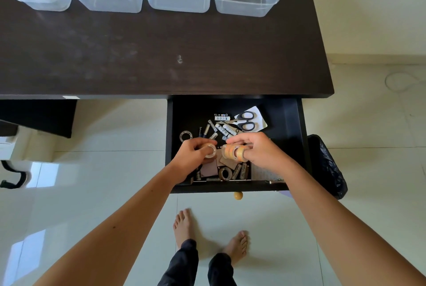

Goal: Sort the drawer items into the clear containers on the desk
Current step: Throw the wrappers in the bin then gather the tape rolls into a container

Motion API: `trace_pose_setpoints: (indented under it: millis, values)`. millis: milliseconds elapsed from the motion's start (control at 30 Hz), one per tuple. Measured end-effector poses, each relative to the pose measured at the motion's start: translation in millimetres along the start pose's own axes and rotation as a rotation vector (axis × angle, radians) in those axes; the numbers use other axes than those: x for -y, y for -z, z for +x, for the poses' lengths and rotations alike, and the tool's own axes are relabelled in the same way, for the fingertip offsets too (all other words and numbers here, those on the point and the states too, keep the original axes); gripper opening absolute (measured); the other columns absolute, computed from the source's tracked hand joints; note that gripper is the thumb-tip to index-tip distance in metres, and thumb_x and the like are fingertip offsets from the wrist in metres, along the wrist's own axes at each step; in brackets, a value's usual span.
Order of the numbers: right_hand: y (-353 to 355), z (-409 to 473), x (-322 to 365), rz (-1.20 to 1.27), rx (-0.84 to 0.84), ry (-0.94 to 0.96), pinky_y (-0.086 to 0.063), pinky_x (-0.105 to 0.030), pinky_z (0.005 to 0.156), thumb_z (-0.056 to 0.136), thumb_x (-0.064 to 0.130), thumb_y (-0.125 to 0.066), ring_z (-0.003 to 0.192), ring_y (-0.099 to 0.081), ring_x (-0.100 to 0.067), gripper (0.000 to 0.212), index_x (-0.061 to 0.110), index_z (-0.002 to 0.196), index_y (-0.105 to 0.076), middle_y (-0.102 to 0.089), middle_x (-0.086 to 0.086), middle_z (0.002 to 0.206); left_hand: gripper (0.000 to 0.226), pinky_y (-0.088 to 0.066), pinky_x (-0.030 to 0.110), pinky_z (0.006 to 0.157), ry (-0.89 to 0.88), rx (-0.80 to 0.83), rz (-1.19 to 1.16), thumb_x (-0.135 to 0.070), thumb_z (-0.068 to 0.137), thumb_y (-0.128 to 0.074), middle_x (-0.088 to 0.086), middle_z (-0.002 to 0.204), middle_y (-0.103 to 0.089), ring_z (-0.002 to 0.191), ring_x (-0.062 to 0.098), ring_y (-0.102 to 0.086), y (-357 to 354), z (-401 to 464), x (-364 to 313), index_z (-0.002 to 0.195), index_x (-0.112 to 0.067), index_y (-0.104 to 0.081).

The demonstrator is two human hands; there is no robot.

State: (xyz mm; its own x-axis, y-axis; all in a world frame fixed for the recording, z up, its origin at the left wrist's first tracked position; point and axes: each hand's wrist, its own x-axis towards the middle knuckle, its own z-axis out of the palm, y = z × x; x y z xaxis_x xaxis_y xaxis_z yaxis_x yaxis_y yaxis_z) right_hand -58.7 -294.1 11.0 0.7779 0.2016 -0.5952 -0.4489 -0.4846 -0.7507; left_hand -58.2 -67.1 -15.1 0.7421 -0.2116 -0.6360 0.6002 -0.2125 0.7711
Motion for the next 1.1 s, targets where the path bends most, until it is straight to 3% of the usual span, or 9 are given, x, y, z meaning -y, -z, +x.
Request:
trace_pose_setpoints:
  millis: [200, 333, 433, 567, 633, 700, 933, 1033, 1100]
  values:
    - [-11.1, 9.1, 3.8, 0.037, -0.032, -0.022, -0.066, -0.037, 0.085, 0.093, 0.009, -0.075, 0.090, -0.080, -0.017, 0.032, 0.029, 0.117, -0.078, -0.076, 0.001, 0.110, 0.025, -0.064, 0.028, 0.078, 0.086, 0.016, -0.197, -0.004, 0.101, -0.060, 0.018, 0.122, -0.064, 0.108, 0.030, -0.070, 3.0, 2.0, 2.9, 0.124, -0.001, -0.067]
    - [-15.8, 13.8, -2.7, 0.004, -0.069, -0.023, -0.066, -0.030, 0.081, 0.092, 0.008, -0.078, 0.094, -0.078, -0.016, 0.032, 0.029, 0.116, -0.079, -0.077, 0.002, 0.106, 0.026, -0.064, 0.031, 0.080, 0.111, 0.007, -0.221, -0.005, 0.101, -0.060, 0.019, 0.125, -0.063, 0.105, 0.030, -0.072, 2.4, 6.2, 6.7, 0.127, -0.005, -0.064]
    - [-18.0, 20.6, -6.1, -0.109, -0.127, -0.006, -0.060, -0.023, 0.084, 0.094, 0.008, -0.074, 0.097, -0.071, -0.010, 0.043, 0.031, 0.130, -0.074, -0.074, 0.005, 0.109, 0.023, -0.064, 0.033, 0.084, 0.120, -0.020, -0.217, -0.007, 0.103, -0.059, 0.020, 0.124, -0.065, 0.102, 0.028, -0.074, 1.1, 9.0, 7.6, 0.125, -0.009, -0.064]
    - [-25.5, 28.8, -3.0, -0.257, -0.129, 0.044, -0.057, -0.029, 0.083, 0.096, 0.004, -0.065, 0.098, -0.066, -0.019, 0.050, 0.029, 0.140, -0.068, -0.069, 0.005, 0.102, 0.026, -0.063, 0.030, 0.085, 0.130, -0.014, -0.186, -0.008, 0.104, -0.057, 0.017, 0.119, -0.067, 0.096, 0.022, -0.075, -0.1, 9.6, 6.4, 0.130, -0.008, -0.062]
    - [-29.0, 31.2, -1.1, -0.343, -0.129, 0.068, -0.045, -0.016, 0.074, 0.094, 0.001, -0.066, 0.099, -0.058, -0.014, 0.047, 0.028, 0.131, -0.074, -0.059, 0.008, 0.107, 0.028, -0.063, 0.032, 0.086, 0.127, -0.009, -0.185, -0.009, 0.104, -0.058, 0.019, 0.120, -0.067, 0.097, 0.023, -0.075, 1.1, 10.0, 7.0, 0.131, -0.006, -0.063]
    - [-30.2, 32.1, -0.3, -0.407, -0.139, 0.071, -0.035, -0.013, 0.069, 0.092, 0.000, -0.070, 0.101, -0.052, -0.012, 0.042, 0.029, 0.121, -0.079, -0.054, 0.007, 0.109, 0.027, -0.063, 0.036, 0.089, 0.118, -0.013, -0.194, -0.010, 0.103, -0.059, 0.022, 0.120, -0.068, 0.100, 0.027, -0.075, 2.3, 10.0, 7.3, 0.129, -0.004, -0.063]
    - [-15.1, 24.9, -0.7, -0.310, -0.080, 0.115, -0.055, -0.037, 0.098, 0.085, 0.005, -0.077, 0.115, -0.062, -0.015, 0.024, 0.024, 0.100, -0.076, -0.065, 0.009, 0.123, 0.024, -0.065, 0.040, 0.082, 0.080, -0.118, -0.182, -0.024, 0.096, -0.072, 0.019, 0.097, -0.068, 0.081, 0.026, -0.069, 3.0, 10.5, -0.7, 0.107, -0.003, -0.065]
    - [-8.5, 21.0, -4.1, -0.300, 0.044, 0.045, -0.062, -0.045, 0.092, 0.086, 0.014, -0.081, 0.102, -0.070, -0.012, 0.025, 0.035, 0.096, -0.072, -0.073, 0.011, 0.109, 0.018, -0.064, 0.034, 0.072, 0.080, -0.158, -0.132, -0.020, 0.094, -0.074, 0.015, 0.088, -0.066, 0.076, 0.021, -0.066, 4.9, 13.3, -3.2, 0.098, -0.005, -0.065]
    - [-8.2, 17.1, -7.1, -0.328, 0.161, 0.004, -0.064, -0.044, 0.088, 0.085, 0.011, -0.076, 0.102, -0.071, -0.010, 0.043, 0.043, 0.113, -0.071, -0.072, 0.012, 0.111, 0.017, -0.064, 0.031, 0.069, 0.084, -0.149, -0.126, -0.017, 0.093, -0.075, 0.014, 0.087, -0.066, 0.076, 0.020, -0.066, 5.7, 13.9, -3.3, 0.100, -0.006, -0.065]
